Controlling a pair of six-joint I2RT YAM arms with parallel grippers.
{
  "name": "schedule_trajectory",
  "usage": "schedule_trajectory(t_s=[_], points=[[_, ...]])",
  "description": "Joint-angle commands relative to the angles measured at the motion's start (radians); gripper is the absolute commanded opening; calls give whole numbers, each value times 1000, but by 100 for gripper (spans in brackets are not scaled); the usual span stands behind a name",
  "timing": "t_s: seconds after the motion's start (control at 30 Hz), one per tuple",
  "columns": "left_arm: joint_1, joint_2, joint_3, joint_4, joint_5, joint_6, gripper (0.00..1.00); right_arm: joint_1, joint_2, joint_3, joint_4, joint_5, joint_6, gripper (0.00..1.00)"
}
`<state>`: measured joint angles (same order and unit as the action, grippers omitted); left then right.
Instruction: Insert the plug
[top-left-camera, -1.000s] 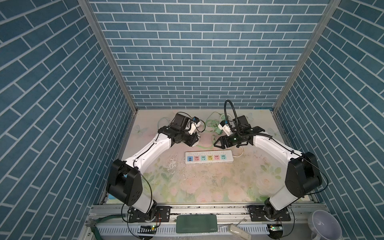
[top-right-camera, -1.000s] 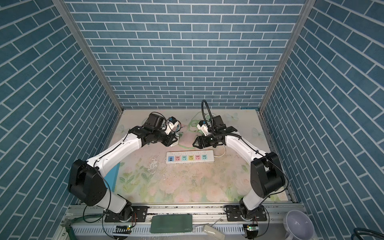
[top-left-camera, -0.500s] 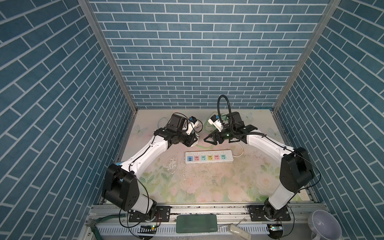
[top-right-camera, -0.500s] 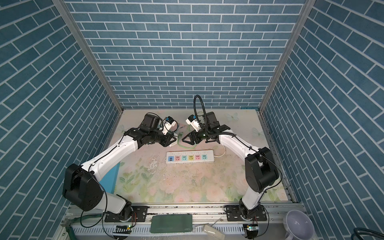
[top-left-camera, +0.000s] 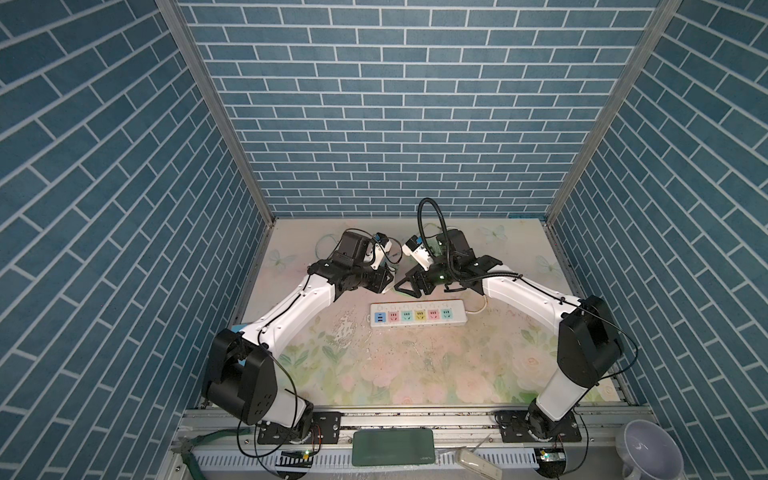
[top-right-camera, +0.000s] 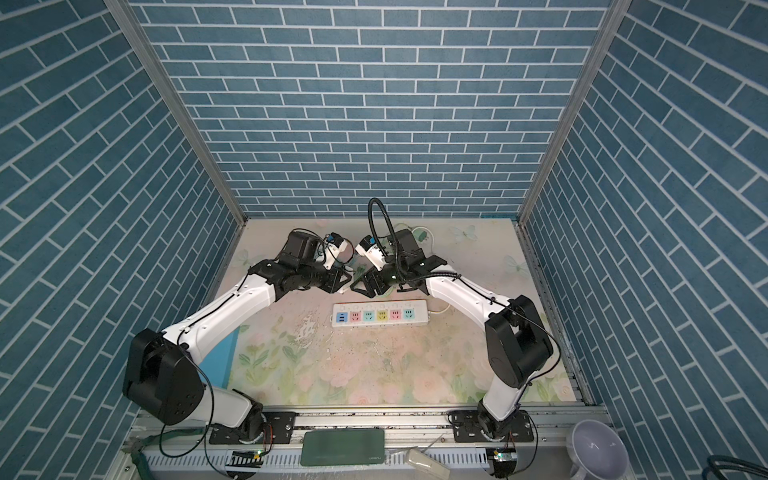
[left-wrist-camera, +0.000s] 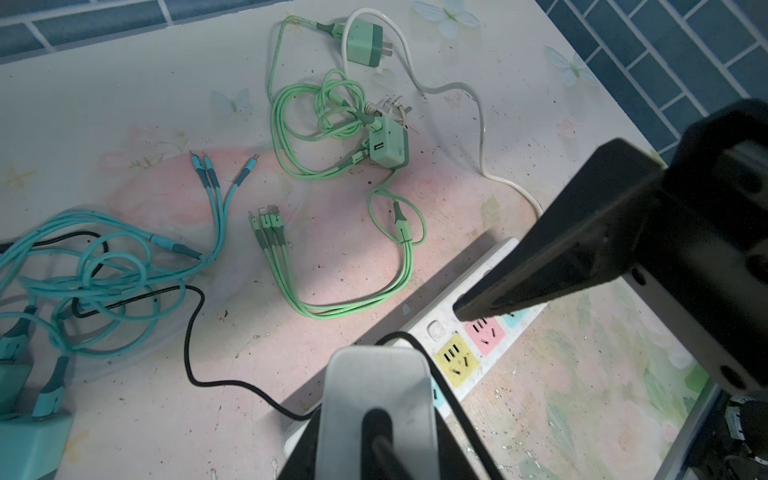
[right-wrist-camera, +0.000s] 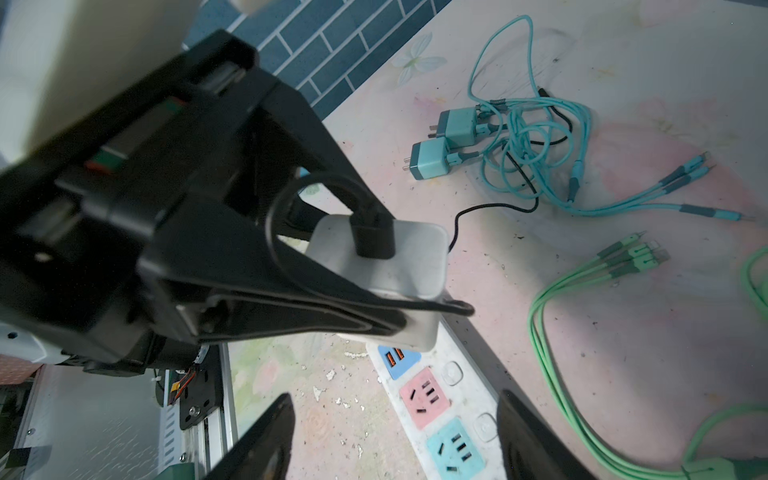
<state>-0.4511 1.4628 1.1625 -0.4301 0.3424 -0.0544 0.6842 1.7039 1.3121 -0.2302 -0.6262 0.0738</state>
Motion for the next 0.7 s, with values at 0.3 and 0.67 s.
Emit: schedule_trajectory(t_s=[0.3, 0.67], points=[[-7, -67, -41, 63, -38, -90, 4, 2, -20, -22, 2, 32, 0, 77], [-37, -109, -110, 132, 101, -2, 5, 0, -77, -73, -45, 53, -75, 79]])
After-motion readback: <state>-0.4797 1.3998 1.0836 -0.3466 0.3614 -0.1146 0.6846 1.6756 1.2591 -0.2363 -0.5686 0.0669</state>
